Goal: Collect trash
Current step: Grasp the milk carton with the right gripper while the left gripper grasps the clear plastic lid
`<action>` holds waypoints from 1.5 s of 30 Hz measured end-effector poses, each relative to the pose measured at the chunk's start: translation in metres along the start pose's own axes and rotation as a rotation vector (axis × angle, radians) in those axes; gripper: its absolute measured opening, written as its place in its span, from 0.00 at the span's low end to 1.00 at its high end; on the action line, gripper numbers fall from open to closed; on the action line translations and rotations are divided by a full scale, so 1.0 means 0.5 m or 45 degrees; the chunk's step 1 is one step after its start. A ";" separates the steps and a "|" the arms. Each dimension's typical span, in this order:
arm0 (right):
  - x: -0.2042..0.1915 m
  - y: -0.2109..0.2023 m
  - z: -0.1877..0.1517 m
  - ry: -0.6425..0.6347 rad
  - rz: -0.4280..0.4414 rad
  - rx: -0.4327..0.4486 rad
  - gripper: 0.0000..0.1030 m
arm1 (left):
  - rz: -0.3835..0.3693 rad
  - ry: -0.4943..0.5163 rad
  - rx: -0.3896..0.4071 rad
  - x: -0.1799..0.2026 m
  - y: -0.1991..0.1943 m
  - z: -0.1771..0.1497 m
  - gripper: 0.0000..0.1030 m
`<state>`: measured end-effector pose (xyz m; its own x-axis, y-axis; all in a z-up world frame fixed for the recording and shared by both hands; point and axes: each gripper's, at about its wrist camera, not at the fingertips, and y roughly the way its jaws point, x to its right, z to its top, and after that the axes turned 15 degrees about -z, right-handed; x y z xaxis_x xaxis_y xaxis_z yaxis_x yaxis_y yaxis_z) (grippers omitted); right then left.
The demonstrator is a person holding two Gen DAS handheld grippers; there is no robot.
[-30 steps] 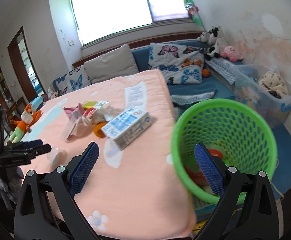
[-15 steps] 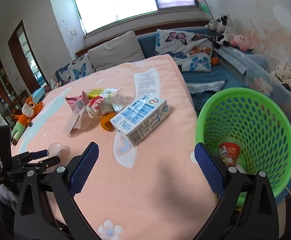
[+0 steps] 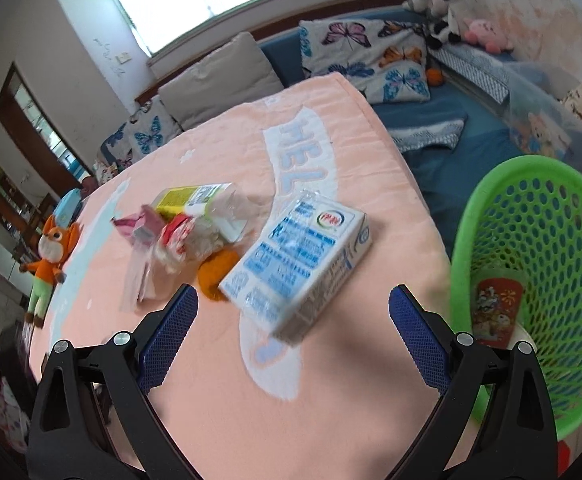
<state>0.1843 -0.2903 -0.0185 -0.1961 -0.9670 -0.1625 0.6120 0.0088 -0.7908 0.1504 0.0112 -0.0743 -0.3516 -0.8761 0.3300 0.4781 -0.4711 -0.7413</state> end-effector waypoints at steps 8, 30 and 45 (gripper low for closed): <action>-0.010 0.075 0.052 0.109 -0.104 -0.121 0.93 | -0.034 -0.005 0.002 -0.006 -0.003 0.001 0.56; -0.036 0.161 0.070 0.140 -0.205 -0.310 0.80 | -0.045 0.035 -0.015 0.005 0.005 0.006 0.56; -0.003 -0.016 0.027 0.056 -0.016 -0.038 0.73 | -0.175 0.002 0.016 0.027 -0.008 0.022 0.56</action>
<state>0.1901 -0.2925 -0.0040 -0.2375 -0.9551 -0.1772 0.5864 0.0045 -0.8100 0.1525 0.0002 -0.0602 -0.4159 -0.8030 0.4268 0.4351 -0.5879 -0.6820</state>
